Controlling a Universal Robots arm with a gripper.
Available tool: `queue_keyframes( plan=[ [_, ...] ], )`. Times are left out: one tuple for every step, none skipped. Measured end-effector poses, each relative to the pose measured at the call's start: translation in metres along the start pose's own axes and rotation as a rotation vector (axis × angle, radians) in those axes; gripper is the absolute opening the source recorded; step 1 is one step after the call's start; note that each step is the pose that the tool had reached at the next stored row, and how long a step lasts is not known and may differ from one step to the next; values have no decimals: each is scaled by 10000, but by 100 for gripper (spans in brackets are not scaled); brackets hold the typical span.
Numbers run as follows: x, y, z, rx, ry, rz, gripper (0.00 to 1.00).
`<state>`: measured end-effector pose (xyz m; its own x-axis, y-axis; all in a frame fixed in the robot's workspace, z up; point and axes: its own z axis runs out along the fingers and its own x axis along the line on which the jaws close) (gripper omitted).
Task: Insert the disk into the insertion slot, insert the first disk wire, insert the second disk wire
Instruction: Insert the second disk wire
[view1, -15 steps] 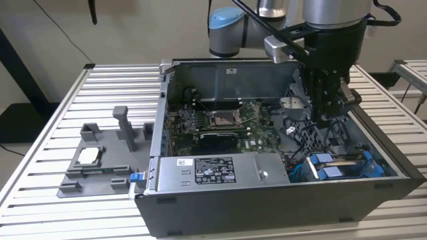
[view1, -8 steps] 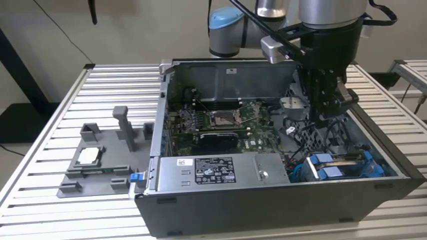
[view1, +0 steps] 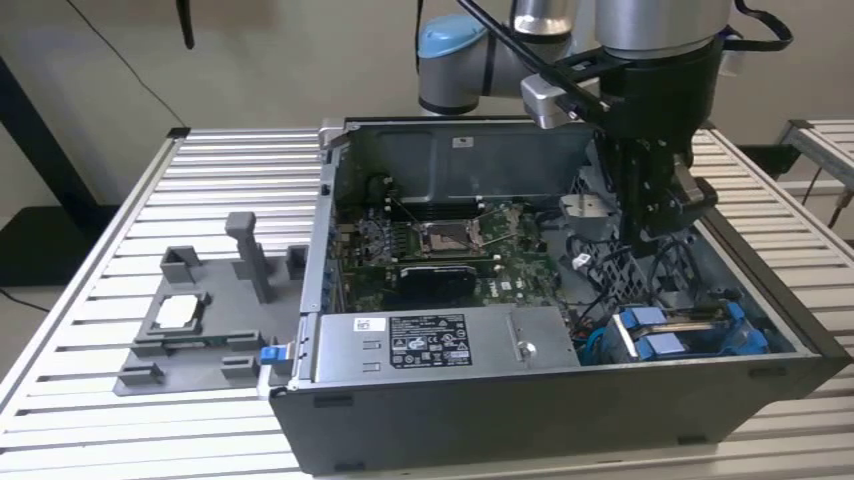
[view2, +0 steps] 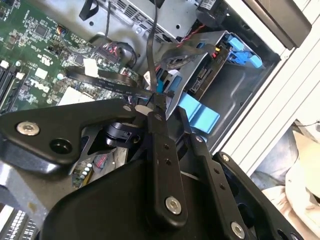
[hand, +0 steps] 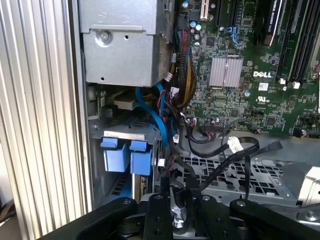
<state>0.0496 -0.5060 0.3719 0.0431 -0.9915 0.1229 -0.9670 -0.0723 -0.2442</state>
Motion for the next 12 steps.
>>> queue_keyframes(
  plan=[
    [-2,0,1,11,1,0,27],
    [-3,0,2,18,2,1,27],
    [-3,0,2,21,4,1,25],
    [-3,1,2,22,5,1,25],
    [-3,1,2,22,4,1,25],
    [-4,1,2,23,4,2,18],
    [-4,1,2,23,4,2,18],
    [-4,1,3,23,4,2,18],
    [-4,1,2,23,5,2,18],
    [-4,1,3,23,4,2,18],
    [-4,1,2,23,5,2,18],
    [-4,1,3,23,5,2,18]
  ],
)
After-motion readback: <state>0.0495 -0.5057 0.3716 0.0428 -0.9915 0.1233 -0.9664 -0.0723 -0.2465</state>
